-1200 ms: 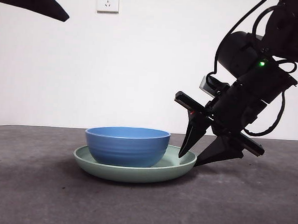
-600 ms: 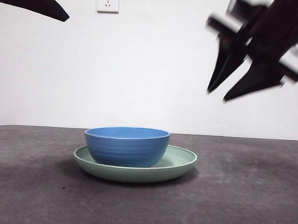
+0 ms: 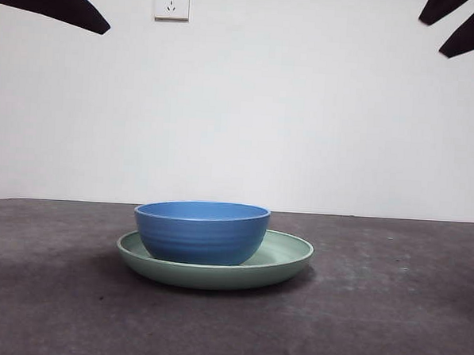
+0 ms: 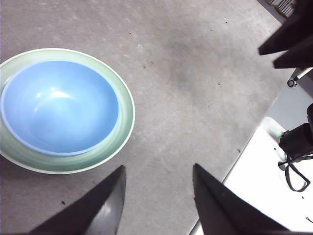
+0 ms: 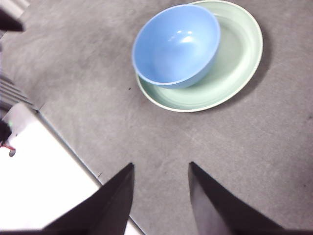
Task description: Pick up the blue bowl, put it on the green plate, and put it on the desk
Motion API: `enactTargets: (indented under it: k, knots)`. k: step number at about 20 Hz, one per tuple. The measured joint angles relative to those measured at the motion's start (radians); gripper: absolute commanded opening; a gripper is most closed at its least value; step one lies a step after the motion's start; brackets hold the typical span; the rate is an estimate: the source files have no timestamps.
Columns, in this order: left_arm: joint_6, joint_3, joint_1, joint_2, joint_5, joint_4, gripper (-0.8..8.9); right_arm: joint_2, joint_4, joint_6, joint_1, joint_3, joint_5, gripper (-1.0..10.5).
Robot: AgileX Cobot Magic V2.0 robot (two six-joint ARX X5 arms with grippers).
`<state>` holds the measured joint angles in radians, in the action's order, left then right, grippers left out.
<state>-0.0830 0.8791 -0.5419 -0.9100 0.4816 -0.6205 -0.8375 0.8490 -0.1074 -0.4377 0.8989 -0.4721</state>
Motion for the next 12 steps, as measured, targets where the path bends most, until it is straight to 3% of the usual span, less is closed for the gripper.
enactTargets:
  k: [12]
  knots:
    - [0.0,0.0,0.0,0.0,0.0,0.0,2.12,0.004,-0.001,0.007,0.0,0.0,0.001,1.8]
